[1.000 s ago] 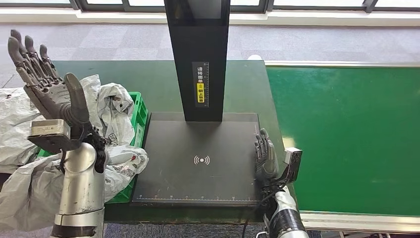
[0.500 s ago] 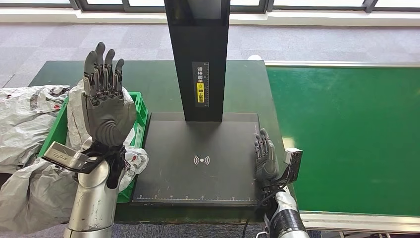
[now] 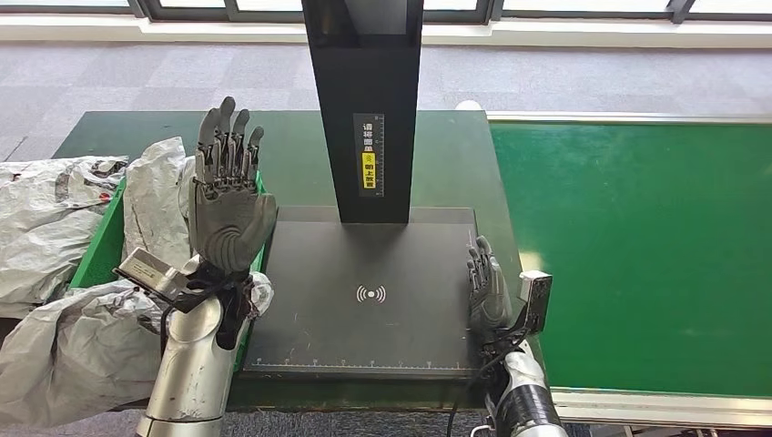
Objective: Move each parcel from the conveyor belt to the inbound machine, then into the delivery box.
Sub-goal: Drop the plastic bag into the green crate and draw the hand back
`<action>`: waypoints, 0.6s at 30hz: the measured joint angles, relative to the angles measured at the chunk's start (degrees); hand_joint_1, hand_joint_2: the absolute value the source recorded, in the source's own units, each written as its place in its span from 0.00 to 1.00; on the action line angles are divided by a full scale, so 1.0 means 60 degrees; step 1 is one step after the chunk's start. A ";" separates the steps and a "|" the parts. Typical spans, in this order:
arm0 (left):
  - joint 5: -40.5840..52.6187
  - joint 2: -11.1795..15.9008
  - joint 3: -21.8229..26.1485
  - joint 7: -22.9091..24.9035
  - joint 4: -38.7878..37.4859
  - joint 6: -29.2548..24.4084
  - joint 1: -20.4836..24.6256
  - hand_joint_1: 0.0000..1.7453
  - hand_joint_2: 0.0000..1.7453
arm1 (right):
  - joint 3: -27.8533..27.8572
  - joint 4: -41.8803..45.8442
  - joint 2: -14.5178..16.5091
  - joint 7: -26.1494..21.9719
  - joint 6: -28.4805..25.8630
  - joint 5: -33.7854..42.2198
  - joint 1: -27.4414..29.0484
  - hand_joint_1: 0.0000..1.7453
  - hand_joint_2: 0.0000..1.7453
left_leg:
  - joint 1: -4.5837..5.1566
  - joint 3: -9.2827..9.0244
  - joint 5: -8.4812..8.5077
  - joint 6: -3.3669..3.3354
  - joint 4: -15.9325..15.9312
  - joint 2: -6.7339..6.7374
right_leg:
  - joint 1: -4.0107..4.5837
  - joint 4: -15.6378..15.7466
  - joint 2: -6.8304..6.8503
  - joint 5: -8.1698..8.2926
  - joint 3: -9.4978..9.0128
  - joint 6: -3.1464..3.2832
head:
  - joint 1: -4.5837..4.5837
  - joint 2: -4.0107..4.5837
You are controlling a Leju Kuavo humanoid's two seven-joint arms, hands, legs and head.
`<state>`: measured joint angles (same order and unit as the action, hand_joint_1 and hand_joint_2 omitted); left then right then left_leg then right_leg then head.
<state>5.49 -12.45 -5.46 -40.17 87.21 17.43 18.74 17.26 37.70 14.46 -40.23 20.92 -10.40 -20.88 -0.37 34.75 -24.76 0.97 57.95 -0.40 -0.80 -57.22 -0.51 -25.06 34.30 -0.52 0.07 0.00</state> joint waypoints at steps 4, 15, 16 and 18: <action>0.0056 -0.0117 0.0047 0.0000 -0.0244 0.0101 -0.0083 0.00 1.00 | -0.0140 0.0198 0.0089 0.0005 -0.0039 -0.0176 0.0090 0.00 0.00 | 0.0000 0.0001 -0.0001 0.0001 0.0000 0.0001 | 0.0000 0.0000 0.0000 0.0000 0.0002 0.0000 | -0.0001 0.0000; 0.0586 -0.0507 0.0053 0.0000 -0.0821 -0.0065 -0.0248 0.00 1.00 | -0.0636 0.1091 0.0415 0.0016 -0.0609 -0.0649 0.0418 0.00 0.00 | 0.0001 0.0017 0.0000 0.0001 0.0000 -0.0001 | -0.0002 -0.0002 0.0002 0.0000 0.0017 0.0000 | 0.0000 0.0000; 0.0674 -0.0578 0.0037 0.0000 -0.0886 -0.0184 -0.0277 0.00 1.00 | -0.0729 0.1275 0.0436 0.0017 -0.0760 -0.0718 0.0416 0.00 0.00 | 0.0002 0.0019 0.0000 0.0001 0.0000 -0.0002 | -0.0003 -0.0002 0.0002 0.0000 0.0017 0.0000 | -0.0001 0.0000; 0.0783 -0.0699 -0.0034 0.0001 -0.1026 -0.0441 -0.0326 0.00 1.00 | -0.0960 0.1701 0.0474 0.0039 -0.1046 -0.0822 0.0410 0.00 0.00 | 0.0003 0.0022 0.0000 0.0000 0.0000 -0.0003 | -0.0004 -0.0002 0.0003 0.0000 0.0019 -0.0001 | -0.0003 0.0000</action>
<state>10.19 -16.64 -5.67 -40.17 81.06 14.78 16.79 11.50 47.91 17.30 -40.00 14.64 -15.33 -18.42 -0.35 34.88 -24.76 0.97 57.95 -0.41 -0.82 -57.23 -0.49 -25.05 34.42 -0.53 0.05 0.00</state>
